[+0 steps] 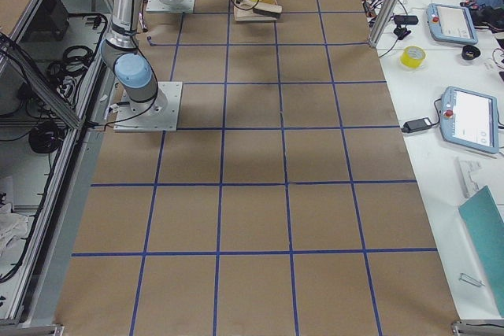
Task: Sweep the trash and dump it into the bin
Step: 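Sweep the yellow potato into the dustpan with the right gripper's brush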
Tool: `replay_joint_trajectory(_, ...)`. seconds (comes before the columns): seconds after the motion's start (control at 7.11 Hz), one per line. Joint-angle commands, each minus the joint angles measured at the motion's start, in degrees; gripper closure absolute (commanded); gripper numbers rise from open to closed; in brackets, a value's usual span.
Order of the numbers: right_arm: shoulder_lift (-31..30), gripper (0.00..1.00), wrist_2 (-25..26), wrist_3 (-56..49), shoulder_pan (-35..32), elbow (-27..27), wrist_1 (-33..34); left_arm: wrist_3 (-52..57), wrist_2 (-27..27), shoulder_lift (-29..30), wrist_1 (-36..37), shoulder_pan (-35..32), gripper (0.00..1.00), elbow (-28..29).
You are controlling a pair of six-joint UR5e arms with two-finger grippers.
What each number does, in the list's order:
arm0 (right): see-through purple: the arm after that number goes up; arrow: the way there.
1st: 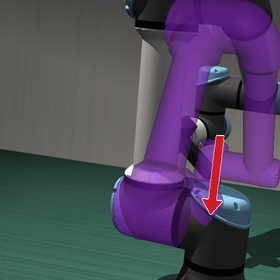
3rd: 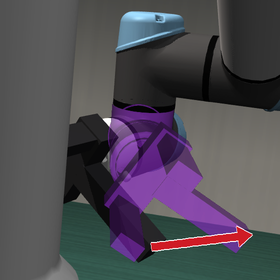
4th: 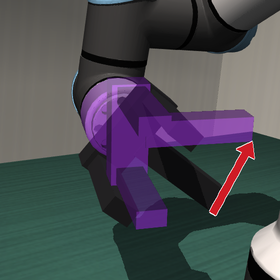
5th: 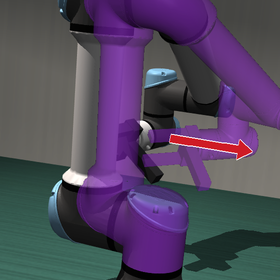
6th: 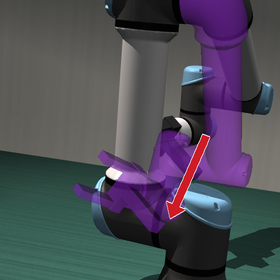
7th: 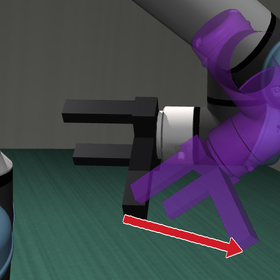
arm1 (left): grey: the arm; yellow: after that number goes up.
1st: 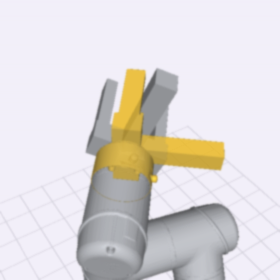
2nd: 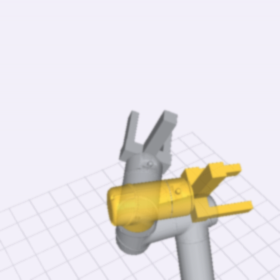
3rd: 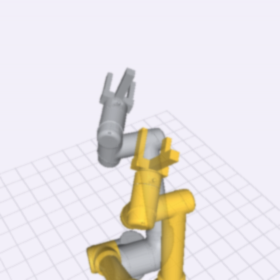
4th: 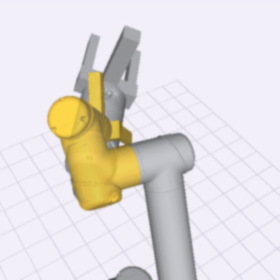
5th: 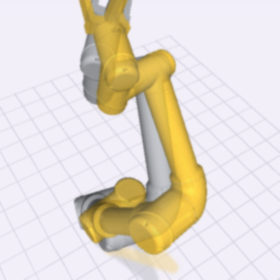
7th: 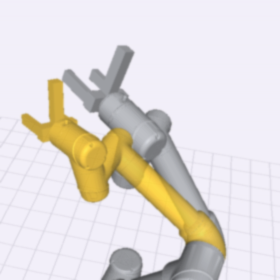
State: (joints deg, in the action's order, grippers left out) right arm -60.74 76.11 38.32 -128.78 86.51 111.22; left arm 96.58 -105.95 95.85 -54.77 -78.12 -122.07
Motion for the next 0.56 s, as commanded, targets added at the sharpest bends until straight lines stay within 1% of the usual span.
replay_joint_trajectory(0.0,-2.79,0.96,9.54,-10.25,1.07,-0.20,-7.29,-0.16,0.57,0.12,0.19,0.51,1.00,0.16)
replay_joint_trajectory(0.14,-4.20,0.96,12.63,-13.33,1.86,0.06,-9.68,-0.16,0.66,0.21,0.45,0.68,1.00,0.43)
replay_joint_trajectory(0.28,-5.60,0.97,13.79,-14.49,4.30,0.24,-10.40,0.97,0.66,0.04,0.45,2.34,1.00,0.43)
replay_joint_trajectory(0.42,-7.10,0.95,13.80,-19.12,10.16,0.33,-11.36,4.55,2.40,-0.31,0.71,6.53,1.00,1.47)
